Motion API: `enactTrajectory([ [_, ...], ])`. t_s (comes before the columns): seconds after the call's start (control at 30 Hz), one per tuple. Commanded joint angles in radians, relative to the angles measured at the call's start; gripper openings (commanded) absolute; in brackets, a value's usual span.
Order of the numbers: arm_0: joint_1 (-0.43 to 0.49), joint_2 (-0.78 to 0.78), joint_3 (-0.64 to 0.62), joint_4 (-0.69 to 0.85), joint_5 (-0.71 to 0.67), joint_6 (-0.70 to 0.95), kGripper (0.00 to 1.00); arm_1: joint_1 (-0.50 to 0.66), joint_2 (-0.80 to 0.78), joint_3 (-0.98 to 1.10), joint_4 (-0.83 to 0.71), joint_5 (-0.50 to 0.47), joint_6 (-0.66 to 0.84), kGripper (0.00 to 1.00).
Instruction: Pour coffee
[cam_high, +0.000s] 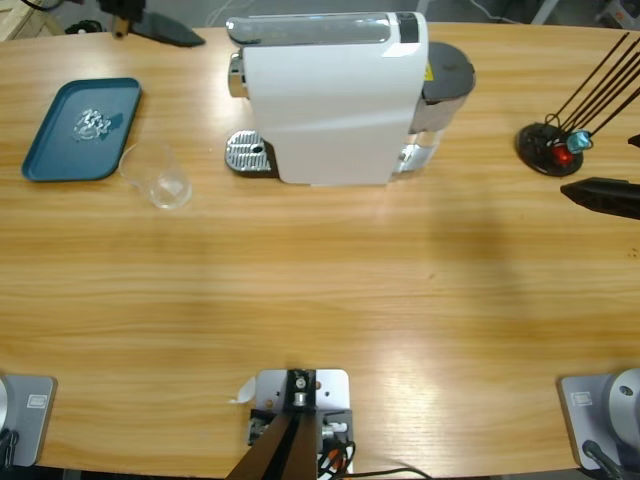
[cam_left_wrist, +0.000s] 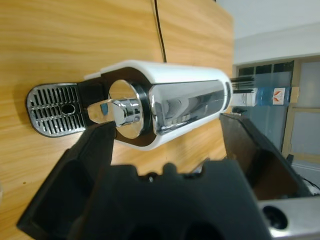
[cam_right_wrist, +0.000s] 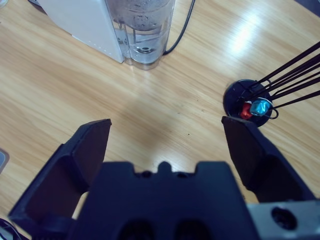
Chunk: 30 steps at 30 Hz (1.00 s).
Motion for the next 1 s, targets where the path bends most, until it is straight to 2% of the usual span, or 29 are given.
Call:
enactTrajectory([
  [0.03, -0.027, 0.075, -0.005, -0.009, -0.009, 0.028, 0.88, -0.008, -0.014, 0.024, -0.005, 0.01, 0.0, 0.996],
  [0.1, -0.029, 0.076, -0.008, -0.009, -0.001, 0.031, 0.709, -0.008, -0.014, 0.024, -0.005, 0.01, 0.0, 0.996],
  [0.2, -0.029, 0.075, -0.017, -0.009, 0.006, 0.033, 0.618, -0.008, -0.016, 0.024, -0.005, 0.013, 0.0, 0.996],
  [0.23, -0.029, 0.076, -0.023, -0.009, 0.008, 0.033, 0.552, -0.008, -0.017, 0.024, -0.005, 0.013, 0.0, 0.996],
  [0.33, -0.029, 0.078, -0.029, -0.005, 0.013, 0.033, 0.437, -0.008, -0.017, 0.025, -0.005, 0.013, 0.0, 0.996],
  [0.43, -0.029, 0.084, -0.028, -0.002, 0.014, 0.034, 0.383, -0.008, -0.018, 0.025, -0.005, 0.015, 0.0, 0.996],
  [0.7, -0.029, 0.09, -0.031, -0.001, 0.016, 0.041, 0.373, -0.008, -0.017, 0.025, -0.005, 0.015, 0.0, 0.996],
  [0.8, -0.029, 0.078, -0.034, 0.023, 0.043, 0.043, 0.162, -0.008, -0.017, 0.025, -0.005, 0.015, 0.0, 0.996],
  [0.9, -0.028, 0.074, -0.036, 0.055, 0.054, 0.052, 0.133, -0.008, -0.018, 0.025, -0.005, 0.015, 0.0, 0.996],
  [0.97, -0.028, 0.071, -0.034, 0.055, 0.057, 0.052, 0.02, -0.008, -0.017, 0.025, -0.005, 0.015, 0.0, 0.996],
  [1.0, -0.028, 0.07, -0.035, 0.055, 0.058, 0.053, 0.002, -0.008, -0.017, 0.025, -0.005, 0.015, 0.0, 0.996],
])
